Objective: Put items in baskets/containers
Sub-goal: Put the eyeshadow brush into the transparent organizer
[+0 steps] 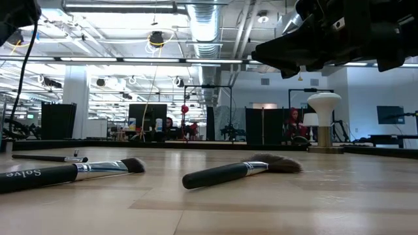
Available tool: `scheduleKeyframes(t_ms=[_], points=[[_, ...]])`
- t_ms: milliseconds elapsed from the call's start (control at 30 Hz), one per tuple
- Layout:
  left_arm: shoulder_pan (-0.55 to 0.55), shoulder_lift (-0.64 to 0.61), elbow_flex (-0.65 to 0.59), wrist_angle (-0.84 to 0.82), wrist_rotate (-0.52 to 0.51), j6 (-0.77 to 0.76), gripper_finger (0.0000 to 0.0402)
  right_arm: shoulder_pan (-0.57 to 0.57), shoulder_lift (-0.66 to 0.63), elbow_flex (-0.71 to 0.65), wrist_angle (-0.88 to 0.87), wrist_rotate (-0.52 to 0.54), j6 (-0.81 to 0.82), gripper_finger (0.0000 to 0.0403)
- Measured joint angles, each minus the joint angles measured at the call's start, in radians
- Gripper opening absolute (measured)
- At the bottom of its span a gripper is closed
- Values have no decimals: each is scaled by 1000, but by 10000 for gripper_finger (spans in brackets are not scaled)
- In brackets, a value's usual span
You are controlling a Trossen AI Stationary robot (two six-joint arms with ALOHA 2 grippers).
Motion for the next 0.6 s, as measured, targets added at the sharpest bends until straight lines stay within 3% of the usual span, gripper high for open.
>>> scheduleKeyframes(t_ms=[133, 367, 600], points=[[0, 0, 0, -24, -24, -20, 23, 0, 0, 0, -7, 0, 0, 98], [1, 0, 0, -202, -19, -240, 23, 0, 0, 0, -22, 0, 0, 98], [8, 0, 0, -214, -1, -291, 24, -1, 0, 0, -22, 0, 0, 98]])
